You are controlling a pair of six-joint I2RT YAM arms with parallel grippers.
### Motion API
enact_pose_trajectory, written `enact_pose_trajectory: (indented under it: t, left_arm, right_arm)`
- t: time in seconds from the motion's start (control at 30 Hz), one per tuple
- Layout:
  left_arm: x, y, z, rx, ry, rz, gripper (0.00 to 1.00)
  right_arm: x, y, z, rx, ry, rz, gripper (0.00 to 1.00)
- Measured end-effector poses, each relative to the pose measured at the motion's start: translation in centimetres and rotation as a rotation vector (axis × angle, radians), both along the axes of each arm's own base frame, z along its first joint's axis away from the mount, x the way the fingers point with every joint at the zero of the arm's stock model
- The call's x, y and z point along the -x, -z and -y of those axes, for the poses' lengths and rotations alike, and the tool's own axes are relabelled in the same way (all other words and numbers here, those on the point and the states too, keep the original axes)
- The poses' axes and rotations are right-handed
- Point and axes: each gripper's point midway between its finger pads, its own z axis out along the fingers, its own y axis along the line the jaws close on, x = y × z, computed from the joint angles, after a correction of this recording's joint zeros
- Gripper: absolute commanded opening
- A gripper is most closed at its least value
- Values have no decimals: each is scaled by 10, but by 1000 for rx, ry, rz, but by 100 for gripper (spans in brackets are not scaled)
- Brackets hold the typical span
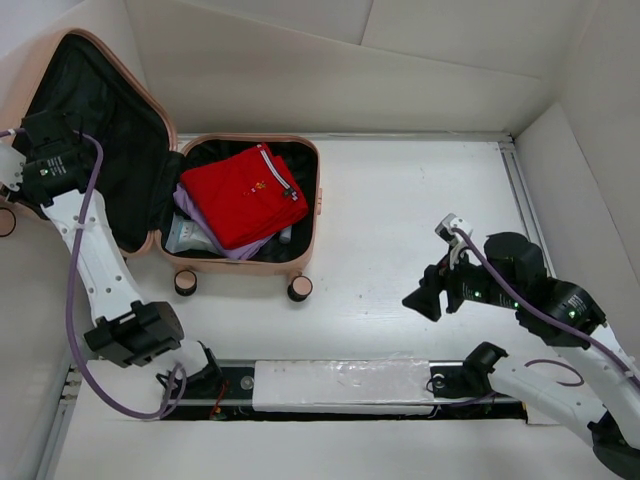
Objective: Pack the luggage
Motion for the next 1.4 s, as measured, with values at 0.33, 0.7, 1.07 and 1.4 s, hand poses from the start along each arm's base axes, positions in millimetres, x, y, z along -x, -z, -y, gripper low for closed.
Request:
enact_pose_trajectory:
  t: [0.33,0.7,1.07,1.4]
  left_arm:
    - [-18,-6,76,-54,241,153,0]
    - [12,-13,290,324,1330,465,100]
    - [13,-78,380,560,1895,657,100]
    - [-182,-56,269,369,1256,513,21]
  right_arm:
    - [-1,2,3,13,15,1,73]
    - [-8,21,-15,40,-14,-100,73]
    - [-32,4,-23,17,69,-76,35]
    - [-61,-4,-28,17,168,-51,0]
